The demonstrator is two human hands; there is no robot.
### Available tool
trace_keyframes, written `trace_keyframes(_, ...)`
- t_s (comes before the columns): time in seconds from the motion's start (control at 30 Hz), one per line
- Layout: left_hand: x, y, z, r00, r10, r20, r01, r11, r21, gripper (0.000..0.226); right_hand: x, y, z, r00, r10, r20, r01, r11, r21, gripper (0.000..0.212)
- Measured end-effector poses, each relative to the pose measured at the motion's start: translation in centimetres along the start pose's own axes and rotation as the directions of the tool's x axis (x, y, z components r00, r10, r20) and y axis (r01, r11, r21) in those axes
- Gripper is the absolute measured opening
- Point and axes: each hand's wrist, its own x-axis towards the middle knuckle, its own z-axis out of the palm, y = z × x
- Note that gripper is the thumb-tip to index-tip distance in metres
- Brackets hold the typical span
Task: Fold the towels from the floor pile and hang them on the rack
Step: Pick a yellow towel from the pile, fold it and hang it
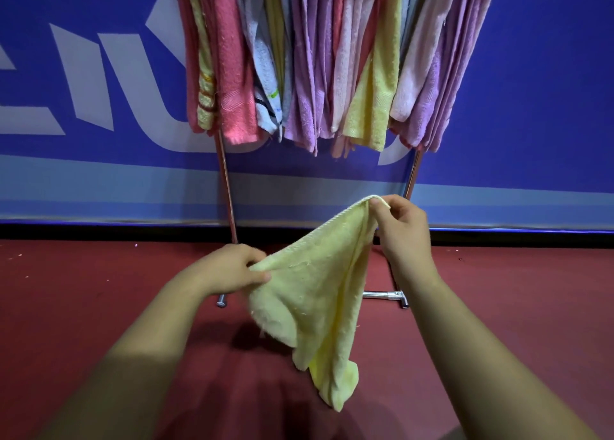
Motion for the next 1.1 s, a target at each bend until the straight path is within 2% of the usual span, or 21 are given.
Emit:
trace_keyframes(0.1, 0.1, 0.6, 0.2, 0.971, 0.063, -0.231, -0.103, 0.98, -0.169, 0.029, 0.1, 0.4, -0.3, 0.999, -0.046, 0.024, 0.049, 0.99, -0.13, 0.019)
trace_keyframes(0.17, 0.1, 1.6, 0.2, 0.947, 0.074, -0.313, -0.178, 0.931, -0.319, 0.027, 0.0, 0.7, 0.0, 0.997, -0.072, 0.037, 0.078, 0.974, -0.213, 0.019)
trace_keyframes(0.23, 0.1, 2.6, 0.1, 0.932, 0.016, -0.361, -0.227, 0.804, -0.55, 0.014, 0.0, 0.8, 0.1, 0.994, -0.095, 0.06, 0.108, 0.958, -0.264, 0.019)
trace_keyframes(0.3, 0.0, 3.5, 0.0, 0.929, -0.063, -0.365, -0.257, 0.6, -0.758, 0.021, -0.1, 0.8, 0.4, 0.991, -0.096, 0.094, 0.117, 0.96, -0.254, 0.013)
trace_keyframes(0.37, -0.4, 4.4, -0.2, 0.938, -0.029, -0.345, -0.299, 0.438, -0.848, 0.028, -0.3, 0.9, 0.8, 0.988, -0.091, 0.125, 0.115, 0.972, -0.205, 0.007)
trace_keyframes(0.43, -0.9, 5.2, -0.5, 0.945, 0.072, -0.319, -0.321, 0.396, -0.86, 0.033, -0.5, 0.8, 1.0, 0.979, -0.118, 0.168, 0.145, 0.977, -0.159, 0.014)
trace_keyframes(0.5, -1.2, 5.4, -0.6, 0.948, 0.136, -0.287, -0.317, 0.457, -0.831, 0.035, -0.7, 0.7, 1.2, 0.961, -0.14, 0.238, 0.181, 0.97, -0.16, 0.024)
trace_keyframes(0.6, -1.4, 5.3, -0.4, 0.948, 0.076, -0.309, -0.289, 0.609, -0.738, 0.02, -1.5, 0.2, 1.8, 0.934, -0.087, 0.347, 0.155, 0.973, -0.173, 0.04)
trace_keyframes(0.67, -1.4, 5.4, -0.2, 0.942, 0.028, -0.334, -0.26, 0.69, -0.676, 0.003, -2.2, -0.3, 2.5, 0.909, -0.068, 0.412, 0.13, 0.983, -0.126, 0.032)
trace_keyframes(0.73, -1.3, 5.5, 0.0, 0.931, -0.004, -0.365, -0.244, 0.737, -0.63, 0.012, -3.1, -0.7, 3.2, 0.87, -0.078, 0.487, 0.146, 0.984, -0.102, 0.013)
trace_keyframes(0.83, -1.3, 5.6, -0.1, 0.913, -0.024, -0.407, -0.238, 0.78, -0.578, 0.019, -3.9, -0.4, 3.7, 0.817, -0.06, 0.573, 0.205, 0.96, -0.192, 0.02)
trace_keyframes(0.93, -1.5, 5.5, -0.4, 0.902, -0.029, -0.431, -0.227, 0.817, -0.53, 0.021, -3.6, 0.3, 3.8, 0.826, -0.134, 0.547, 0.36, 0.872, -0.331, 0.011)
trace_keyframes(1.03, -1.6, 5.1, -0.7, 0.899, -0.013, -0.437, -0.225, 0.843, -0.489, 0.021, -2.5, 0.5, 3.1, 0.861, -0.122, 0.494, 0.324, 0.881, -0.346, 0.026)
trace_keyframes(1.1, -1.6, 4.6, -0.9, 0.889, 0.009, -0.457, -0.202, 0.904, -0.375, 0.02, -1.8, 0.4, 2.6, 0.864, -0.115, 0.49, 0.317, 0.881, -0.352, 0.026)
